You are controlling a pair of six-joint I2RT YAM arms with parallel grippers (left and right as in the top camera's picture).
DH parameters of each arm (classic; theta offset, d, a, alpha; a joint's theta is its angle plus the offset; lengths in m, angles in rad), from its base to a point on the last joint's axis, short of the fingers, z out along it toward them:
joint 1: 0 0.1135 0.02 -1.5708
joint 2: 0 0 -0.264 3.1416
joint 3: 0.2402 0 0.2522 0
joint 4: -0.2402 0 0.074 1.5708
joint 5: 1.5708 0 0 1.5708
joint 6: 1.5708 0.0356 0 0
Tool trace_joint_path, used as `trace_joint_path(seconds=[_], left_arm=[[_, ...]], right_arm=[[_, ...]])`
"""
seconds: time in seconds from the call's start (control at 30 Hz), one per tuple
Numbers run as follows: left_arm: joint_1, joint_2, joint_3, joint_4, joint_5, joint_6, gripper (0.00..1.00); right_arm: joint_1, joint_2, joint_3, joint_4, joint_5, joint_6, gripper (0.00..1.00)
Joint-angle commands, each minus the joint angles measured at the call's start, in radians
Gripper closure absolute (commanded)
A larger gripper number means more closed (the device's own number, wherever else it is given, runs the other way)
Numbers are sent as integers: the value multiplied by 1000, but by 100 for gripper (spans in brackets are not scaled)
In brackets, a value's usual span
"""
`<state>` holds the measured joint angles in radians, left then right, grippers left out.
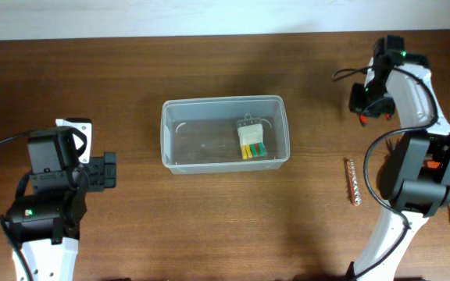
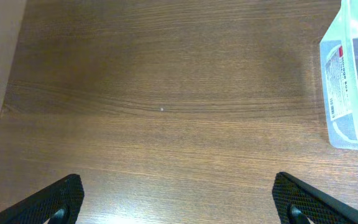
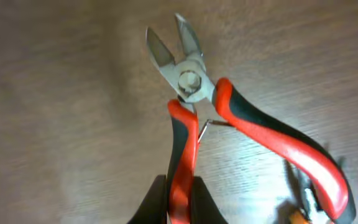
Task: Pack container
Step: 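Lift the red-handled pliers and carry them left over the container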
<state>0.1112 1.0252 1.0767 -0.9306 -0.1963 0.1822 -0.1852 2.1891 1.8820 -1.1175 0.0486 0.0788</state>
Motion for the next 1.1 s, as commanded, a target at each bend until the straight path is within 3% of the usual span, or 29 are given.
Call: trace_joint_path(seconds=[0.0,0.17,0.43,0.67,1.07], left_arm=[[5,3,17,6,-11,-11,1],[5,3,17,6,-10,-11,1],[5,3,17,6,-10,-12,1],[5,3,17,5,-10,-11,1],[5,3,17,6,-10,-9,1]], right_arm=[[28,5,134,-51,12,7,94],[84,5,330,-187,12,19,93],[222,5,568,-388,12,168,93],[350,5,598,-476,12,242,93],[592,6,597,-480,5,367,91]])
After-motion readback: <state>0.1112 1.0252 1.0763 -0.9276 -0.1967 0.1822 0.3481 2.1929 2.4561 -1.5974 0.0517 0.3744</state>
